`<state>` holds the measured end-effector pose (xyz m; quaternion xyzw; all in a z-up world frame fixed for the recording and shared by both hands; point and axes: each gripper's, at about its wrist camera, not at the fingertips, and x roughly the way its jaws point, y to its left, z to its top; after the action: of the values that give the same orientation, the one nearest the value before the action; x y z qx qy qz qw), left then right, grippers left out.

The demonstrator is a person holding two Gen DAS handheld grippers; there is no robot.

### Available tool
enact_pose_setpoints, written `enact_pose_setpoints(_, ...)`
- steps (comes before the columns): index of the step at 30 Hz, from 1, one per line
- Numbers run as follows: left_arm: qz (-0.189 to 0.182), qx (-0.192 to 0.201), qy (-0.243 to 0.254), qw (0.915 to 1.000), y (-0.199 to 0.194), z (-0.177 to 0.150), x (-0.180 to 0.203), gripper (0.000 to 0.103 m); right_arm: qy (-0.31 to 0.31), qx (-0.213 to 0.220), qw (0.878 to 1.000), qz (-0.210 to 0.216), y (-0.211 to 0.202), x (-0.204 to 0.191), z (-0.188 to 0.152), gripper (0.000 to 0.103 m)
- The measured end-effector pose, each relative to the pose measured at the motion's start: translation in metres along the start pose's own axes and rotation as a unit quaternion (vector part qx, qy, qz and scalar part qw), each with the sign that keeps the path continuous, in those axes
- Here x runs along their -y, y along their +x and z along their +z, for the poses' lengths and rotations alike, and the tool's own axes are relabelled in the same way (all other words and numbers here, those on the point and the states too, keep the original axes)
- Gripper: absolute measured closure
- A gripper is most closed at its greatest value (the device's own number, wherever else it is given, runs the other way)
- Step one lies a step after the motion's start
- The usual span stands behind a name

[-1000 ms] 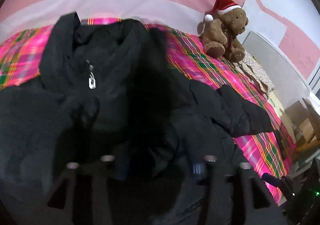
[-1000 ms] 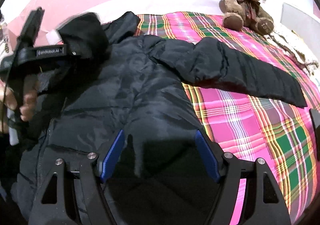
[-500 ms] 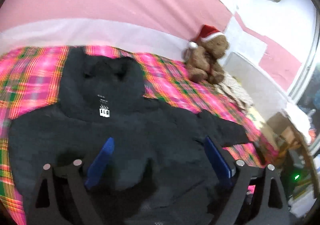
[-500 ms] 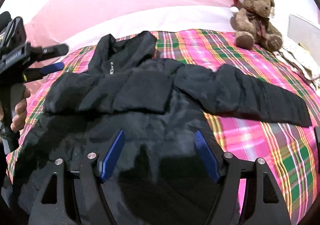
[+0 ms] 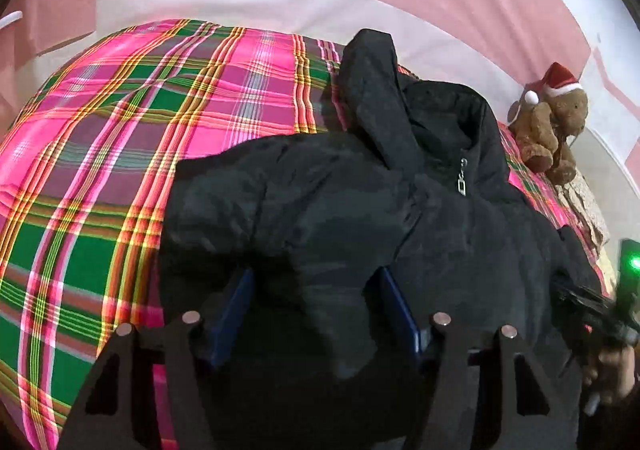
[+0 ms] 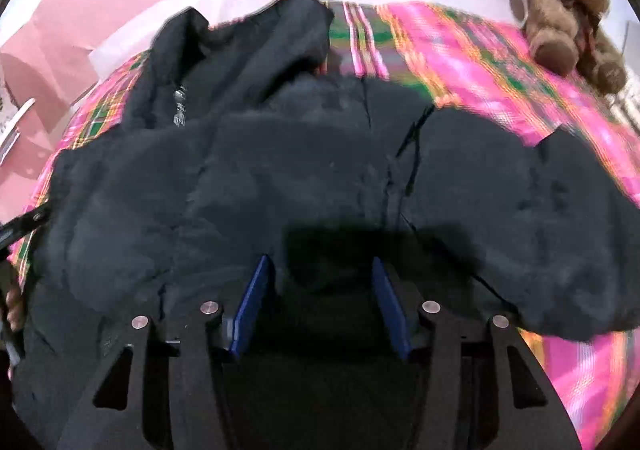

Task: Fold large clothes

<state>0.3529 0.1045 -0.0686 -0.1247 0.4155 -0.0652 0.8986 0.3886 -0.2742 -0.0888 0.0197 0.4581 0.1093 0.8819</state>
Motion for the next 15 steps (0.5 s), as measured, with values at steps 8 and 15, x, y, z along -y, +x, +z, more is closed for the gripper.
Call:
enact_pose_setpoints(8, -0.006, 0.044, 0.021, 0.9988, -0.042, 0.027, 0.002, 0.037, 0.006, 0.046, 0.999, -0.006, -0.041, 0.003, 0.027, 0.049)
enact_pose_setpoints(15, 0.055, 0.006, 0.01, 0.9984, 0.013, 0.053, -0.021, 0.036, 0.001, -0.002, 1.0, -0.018, 0.011, -0.003, 0.057, 0.049)
